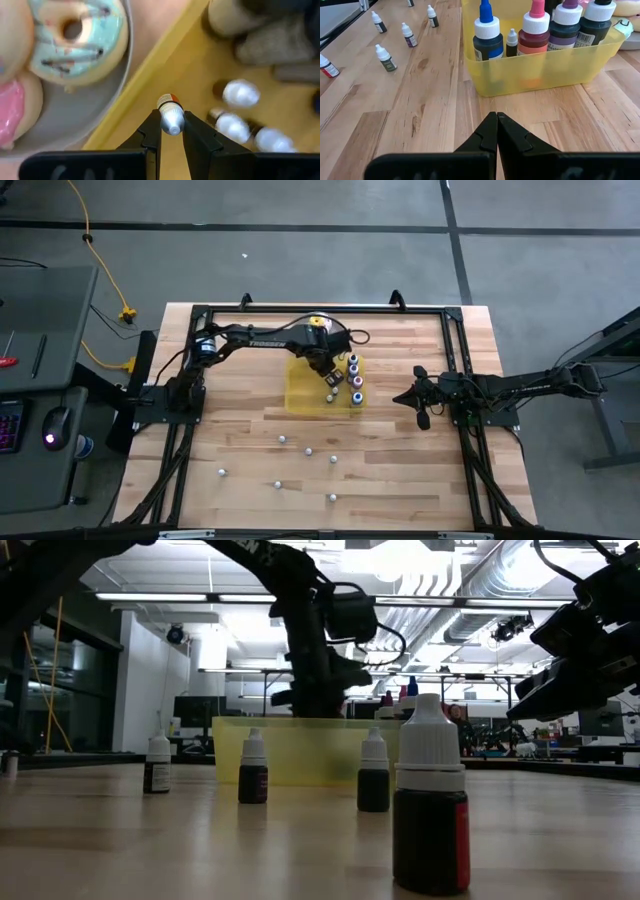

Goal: Pick & Place food coloring
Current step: Put the top small red food coloring bottle into the yellow container

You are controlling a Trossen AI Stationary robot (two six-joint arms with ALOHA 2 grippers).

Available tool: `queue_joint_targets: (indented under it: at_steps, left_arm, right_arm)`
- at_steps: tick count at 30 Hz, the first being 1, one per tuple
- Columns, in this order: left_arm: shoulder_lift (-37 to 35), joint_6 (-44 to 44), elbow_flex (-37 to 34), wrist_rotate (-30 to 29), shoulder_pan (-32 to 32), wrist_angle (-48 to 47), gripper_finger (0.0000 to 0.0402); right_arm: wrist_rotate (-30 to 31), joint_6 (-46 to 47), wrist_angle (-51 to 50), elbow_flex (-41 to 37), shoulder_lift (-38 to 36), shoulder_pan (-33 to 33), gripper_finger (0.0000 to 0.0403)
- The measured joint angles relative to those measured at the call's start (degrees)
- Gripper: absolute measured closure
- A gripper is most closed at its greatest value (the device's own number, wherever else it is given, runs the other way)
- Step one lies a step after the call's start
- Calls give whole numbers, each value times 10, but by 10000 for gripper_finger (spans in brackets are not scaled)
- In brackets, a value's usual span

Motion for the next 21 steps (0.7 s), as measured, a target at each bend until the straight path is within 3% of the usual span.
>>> queue_joint_targets:
  at_steps: [8,21]
  left_arm:
    - [13,-27,1,22,0,22,351]
    - [15,-32,1,34,0,24,310]
  right_arm:
    - [0,0,1,0,0,0,402]
    - [0,0,1,0,0,0,402]
